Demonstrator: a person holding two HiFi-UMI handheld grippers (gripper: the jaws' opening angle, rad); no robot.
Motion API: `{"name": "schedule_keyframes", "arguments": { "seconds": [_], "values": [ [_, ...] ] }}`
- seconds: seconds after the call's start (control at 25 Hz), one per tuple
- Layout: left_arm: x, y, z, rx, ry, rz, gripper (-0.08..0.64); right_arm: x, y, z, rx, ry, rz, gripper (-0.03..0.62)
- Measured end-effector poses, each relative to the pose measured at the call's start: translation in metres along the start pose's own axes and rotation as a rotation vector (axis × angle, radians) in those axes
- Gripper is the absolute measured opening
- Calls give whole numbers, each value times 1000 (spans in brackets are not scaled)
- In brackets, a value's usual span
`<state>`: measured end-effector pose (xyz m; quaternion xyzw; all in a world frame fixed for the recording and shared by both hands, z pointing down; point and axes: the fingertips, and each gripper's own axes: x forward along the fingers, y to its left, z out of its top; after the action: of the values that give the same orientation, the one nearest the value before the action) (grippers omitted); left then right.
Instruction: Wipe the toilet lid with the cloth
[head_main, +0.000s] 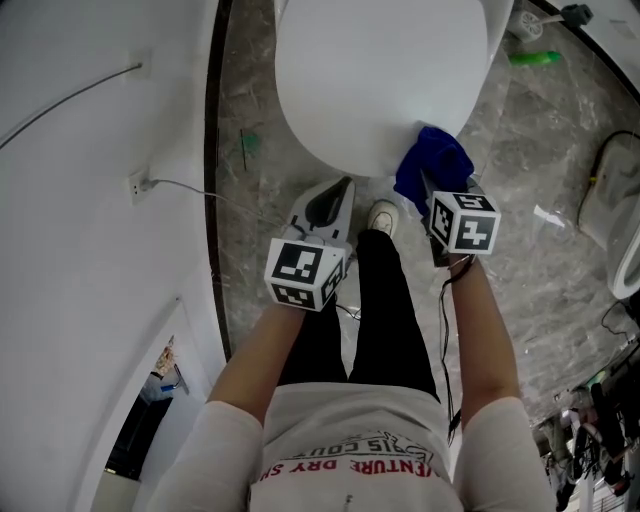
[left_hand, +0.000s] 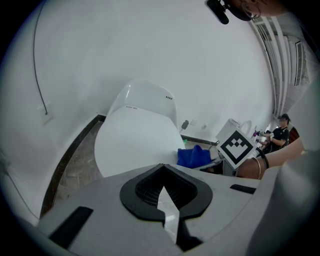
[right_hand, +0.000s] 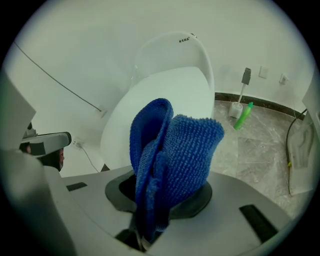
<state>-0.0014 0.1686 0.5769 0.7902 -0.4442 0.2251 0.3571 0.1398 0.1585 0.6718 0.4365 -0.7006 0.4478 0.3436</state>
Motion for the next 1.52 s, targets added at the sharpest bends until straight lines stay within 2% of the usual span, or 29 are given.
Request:
{"name": "schedule_keyframes", "arguments": {
  "seconds": [0.2, 0.4, 0.56, 0.72, 0.92, 1.12, 1.24, 1.32, 1.44, 1.52],
  "values": [
    [12, -22, -5, -36, -2, 5, 6, -5, -24, -11, 15, 5, -31, 94],
    [22, -43, -10, -39, -4, -20, 6, -6, -44, -27, 30, 16, -83, 94],
    [22, -48, -15, -23, 13, -37, 6, -18, -43, -37, 68, 1, -99, 94],
    [10, -53, -1, 17, -1, -57, 6, -42, -35, -31, 111, -66, -106, 94],
    [-33, -41, 41, 57, -68, -86, 6, -82, 7, -2, 116, -175, -104, 94],
    [-116, -36, 89, 116, -87, -121, 6, -153, 74, 32, 96, -266, -119, 94],
    [-160, -47, 149, 170, -173, -159, 6, -207, 99, 77, 71, -376, -165, 94],
    [-188, -54, 186, 171, -241, -180, 6, -242, 119, 105, 29, -452, -208, 94],
    [-239, -60, 218, 167, -296, -196, 6, -288, 166, 127, -37, -512, -240, 94],
    [-266, -62, 237, 206, -321, -197, 6, -315, 194, 138, -64, -541, -243, 94]
  ]
}}
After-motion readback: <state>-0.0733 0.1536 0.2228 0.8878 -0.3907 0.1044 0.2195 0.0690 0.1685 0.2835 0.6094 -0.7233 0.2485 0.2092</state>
